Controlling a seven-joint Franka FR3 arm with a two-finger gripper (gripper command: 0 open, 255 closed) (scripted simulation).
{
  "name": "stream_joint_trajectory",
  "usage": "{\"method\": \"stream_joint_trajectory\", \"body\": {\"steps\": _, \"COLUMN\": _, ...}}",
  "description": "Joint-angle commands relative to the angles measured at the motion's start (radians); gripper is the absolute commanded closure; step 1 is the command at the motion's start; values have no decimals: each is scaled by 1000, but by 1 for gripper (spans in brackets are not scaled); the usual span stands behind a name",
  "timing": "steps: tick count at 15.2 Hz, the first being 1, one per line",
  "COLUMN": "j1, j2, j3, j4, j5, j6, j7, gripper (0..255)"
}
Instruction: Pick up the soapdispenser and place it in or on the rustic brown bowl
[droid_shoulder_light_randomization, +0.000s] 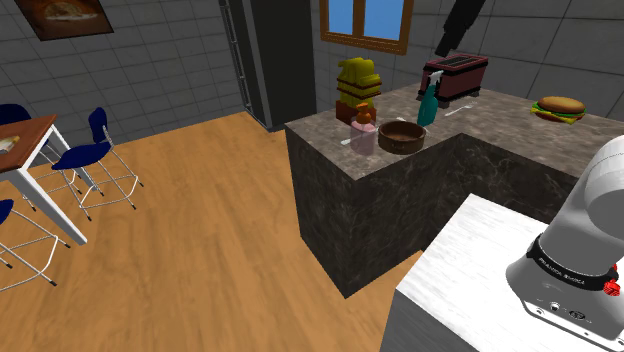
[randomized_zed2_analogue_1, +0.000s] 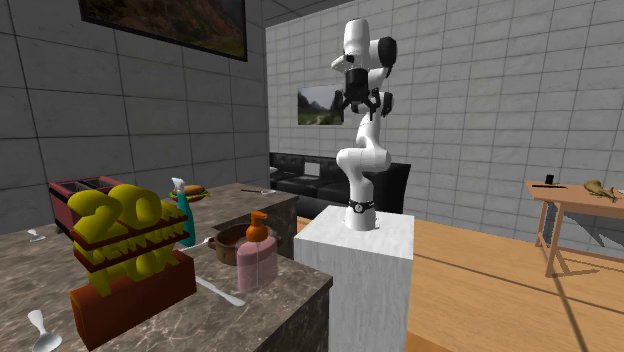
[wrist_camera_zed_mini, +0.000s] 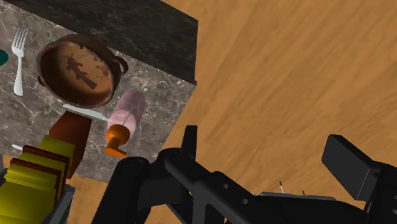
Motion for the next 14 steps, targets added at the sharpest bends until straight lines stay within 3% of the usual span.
{"method": "stream_joint_trajectory", "body": {"steps": 1, "j1": 0, "j2": 0, "j3": 0, "j4": 0, "j5": 0, "j6": 0, "j7": 0, "gripper": 0}}
{"method": "stream_joint_trajectory", "body": {"steps": 14, "j1": -43, "j2": 389, "j3": -82, "j4": 30, "j5": -42, "j6": 258, "j7": -89, "gripper": 0}}
